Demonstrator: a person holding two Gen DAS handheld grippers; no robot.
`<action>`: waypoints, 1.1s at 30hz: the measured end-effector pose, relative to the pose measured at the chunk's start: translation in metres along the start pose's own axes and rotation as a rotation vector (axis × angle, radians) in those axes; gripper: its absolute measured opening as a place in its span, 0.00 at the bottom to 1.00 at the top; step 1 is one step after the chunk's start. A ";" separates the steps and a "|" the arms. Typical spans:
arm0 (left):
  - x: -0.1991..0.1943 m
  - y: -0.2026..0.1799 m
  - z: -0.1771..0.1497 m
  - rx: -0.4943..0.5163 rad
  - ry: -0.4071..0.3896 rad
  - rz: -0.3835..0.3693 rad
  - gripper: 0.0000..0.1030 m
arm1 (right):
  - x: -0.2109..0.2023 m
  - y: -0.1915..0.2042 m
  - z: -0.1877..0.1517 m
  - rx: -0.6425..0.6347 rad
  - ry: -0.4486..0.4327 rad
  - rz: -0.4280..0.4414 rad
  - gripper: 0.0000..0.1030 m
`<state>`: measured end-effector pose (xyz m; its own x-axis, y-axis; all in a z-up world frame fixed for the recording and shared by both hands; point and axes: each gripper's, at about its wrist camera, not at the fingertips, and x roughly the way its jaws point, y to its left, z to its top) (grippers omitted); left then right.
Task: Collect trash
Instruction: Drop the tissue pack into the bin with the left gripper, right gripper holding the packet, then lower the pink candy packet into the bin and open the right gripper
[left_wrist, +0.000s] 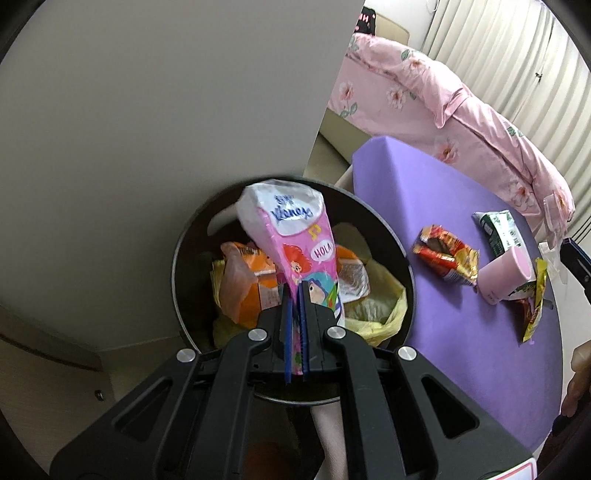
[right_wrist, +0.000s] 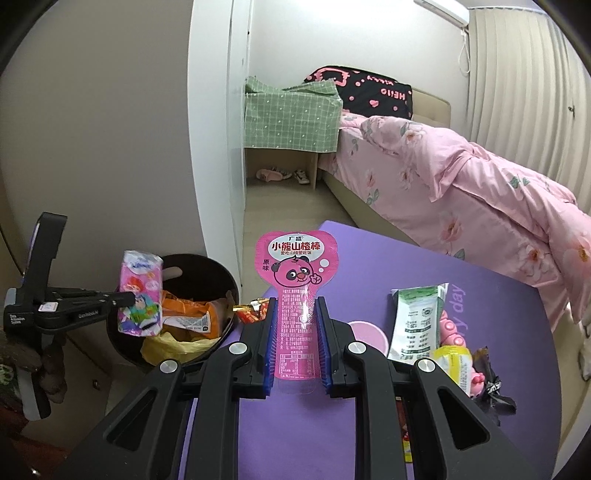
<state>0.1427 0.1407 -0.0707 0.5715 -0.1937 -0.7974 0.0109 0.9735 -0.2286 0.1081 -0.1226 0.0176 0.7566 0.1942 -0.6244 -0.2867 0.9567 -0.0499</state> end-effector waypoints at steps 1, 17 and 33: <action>0.005 0.001 -0.001 -0.005 0.012 -0.004 0.03 | 0.002 0.002 -0.001 -0.004 0.006 0.003 0.18; 0.006 0.015 -0.006 -0.075 0.012 -0.102 0.37 | 0.021 0.018 -0.002 -0.036 0.040 0.033 0.18; -0.082 0.074 -0.028 -0.152 -0.231 0.103 0.50 | 0.127 0.114 0.021 -0.137 0.229 0.368 0.18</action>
<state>0.0740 0.2256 -0.0378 0.7352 -0.0445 -0.6763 -0.1699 0.9539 -0.2475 0.1840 0.0162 -0.0509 0.4450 0.4482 -0.7753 -0.5987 0.7928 0.1146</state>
